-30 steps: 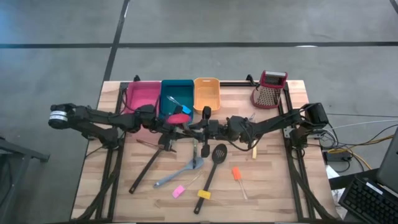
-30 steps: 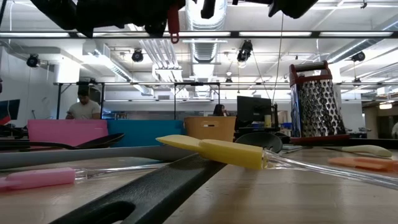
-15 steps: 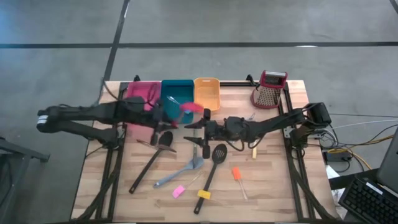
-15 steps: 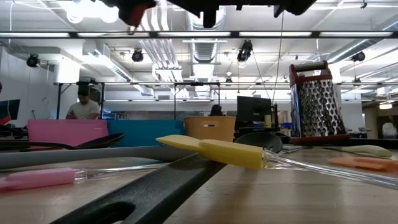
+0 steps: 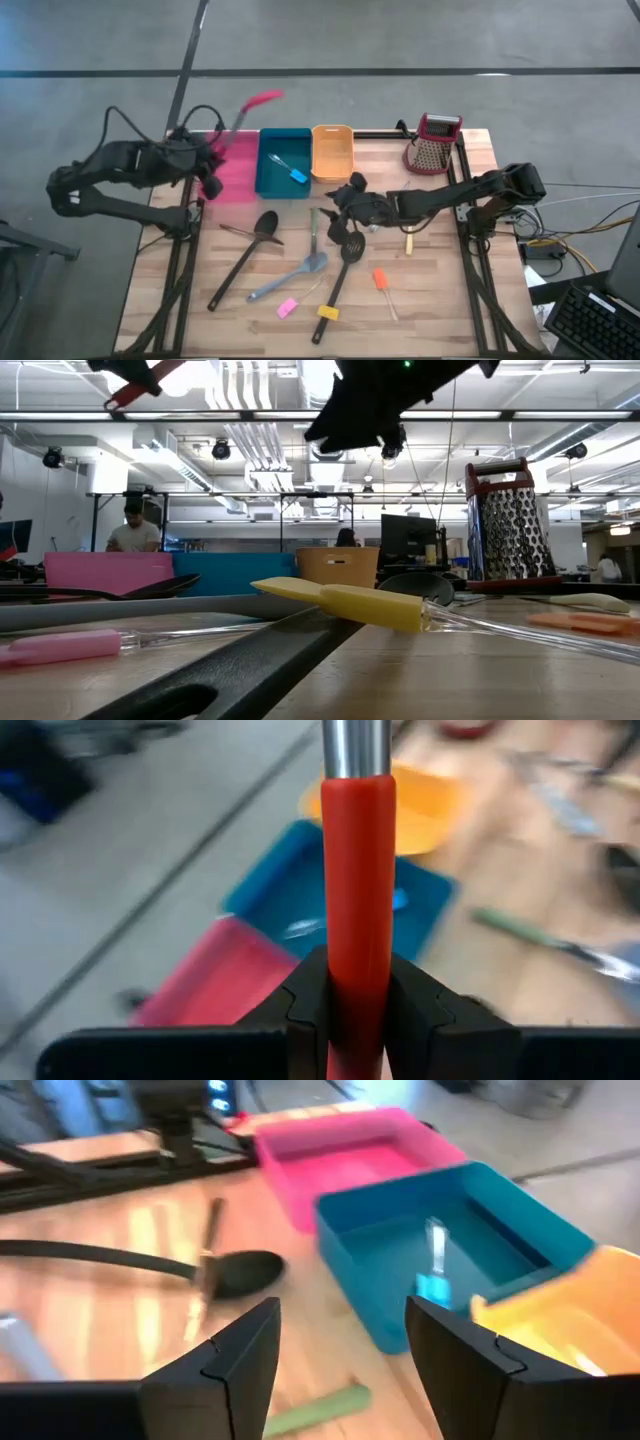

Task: Pick & Place Kitchen Items
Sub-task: Put the red serving spoon into the pink bin

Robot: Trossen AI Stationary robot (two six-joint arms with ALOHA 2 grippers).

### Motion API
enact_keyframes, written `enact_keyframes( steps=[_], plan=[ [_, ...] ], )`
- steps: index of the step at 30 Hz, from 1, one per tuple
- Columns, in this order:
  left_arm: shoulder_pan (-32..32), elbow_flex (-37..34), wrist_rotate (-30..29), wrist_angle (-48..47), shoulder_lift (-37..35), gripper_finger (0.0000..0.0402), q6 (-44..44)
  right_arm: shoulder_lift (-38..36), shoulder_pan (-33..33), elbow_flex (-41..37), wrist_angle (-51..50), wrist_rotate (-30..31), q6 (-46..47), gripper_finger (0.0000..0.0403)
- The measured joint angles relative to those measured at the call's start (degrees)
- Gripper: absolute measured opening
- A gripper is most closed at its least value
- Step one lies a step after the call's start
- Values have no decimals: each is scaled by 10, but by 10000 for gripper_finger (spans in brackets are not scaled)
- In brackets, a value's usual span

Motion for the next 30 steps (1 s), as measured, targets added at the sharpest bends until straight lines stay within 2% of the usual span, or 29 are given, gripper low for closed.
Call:
enact_keyframes(
  steps=[2, 4, 7, 12, 20, 23, 25, 27, 30],
  plan=[
    [9, 14, -42, -24, 7, 61, -8, -2, 0, 0, -7, 16, 7, 198],
    [25, 20, -54, -38, 12, 61, -7, -2, 0, 0, -7, 17, 7, 192],
    [64, 21, -52, -69, 23, 61, -8, -2, 0, 0, -10, 17, 6, 184],
    [149, 17, -3, -193, 57, 61, -37, -2, 0, 0, -17, 17, 4, 173],
    [294, -24, -1, -181, 99, 61, 18, -2, 0, 0, -18, 18, 3, 169],
    [363, -42, 14, -190, 115, 61, 32, -2, 0, -1, -29, 18, 3, 177],
    [405, -57, 48, -189, 118, 61, 42, -2, 0, -2, -31, 18, 4, 183],
    [432, -76, 75, -190, 120, 61, 51, -2, 0, -5, -30, 18, 5, 188],
    [451, -118, 78, -189, 121, 61, 59, -2, 0, -9, -30, 18, 5, 195]
  ],
)
